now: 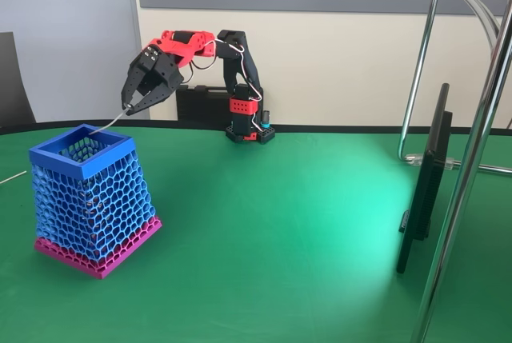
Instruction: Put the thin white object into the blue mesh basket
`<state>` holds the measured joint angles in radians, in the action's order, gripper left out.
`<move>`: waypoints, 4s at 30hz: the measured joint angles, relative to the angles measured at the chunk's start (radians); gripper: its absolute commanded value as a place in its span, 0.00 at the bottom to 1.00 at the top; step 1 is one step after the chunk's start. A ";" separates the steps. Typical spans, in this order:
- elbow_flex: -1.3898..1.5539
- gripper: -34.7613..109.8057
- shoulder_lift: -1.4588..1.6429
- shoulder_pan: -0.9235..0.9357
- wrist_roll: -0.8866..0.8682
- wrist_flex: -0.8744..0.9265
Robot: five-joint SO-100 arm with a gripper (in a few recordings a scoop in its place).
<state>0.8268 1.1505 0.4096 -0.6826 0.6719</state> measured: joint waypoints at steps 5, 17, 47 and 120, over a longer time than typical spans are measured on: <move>0.123 0.39 0.089 0.015 -0.186 0.008; 0.449 0.39 0.334 -0.077 -0.209 -0.101; 0.483 0.38 0.376 -0.097 -0.098 -0.161; 2.249 0.25 2.168 -0.443 0.690 0.138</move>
<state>3.0756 3.3180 -0.0337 0.0077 0.8099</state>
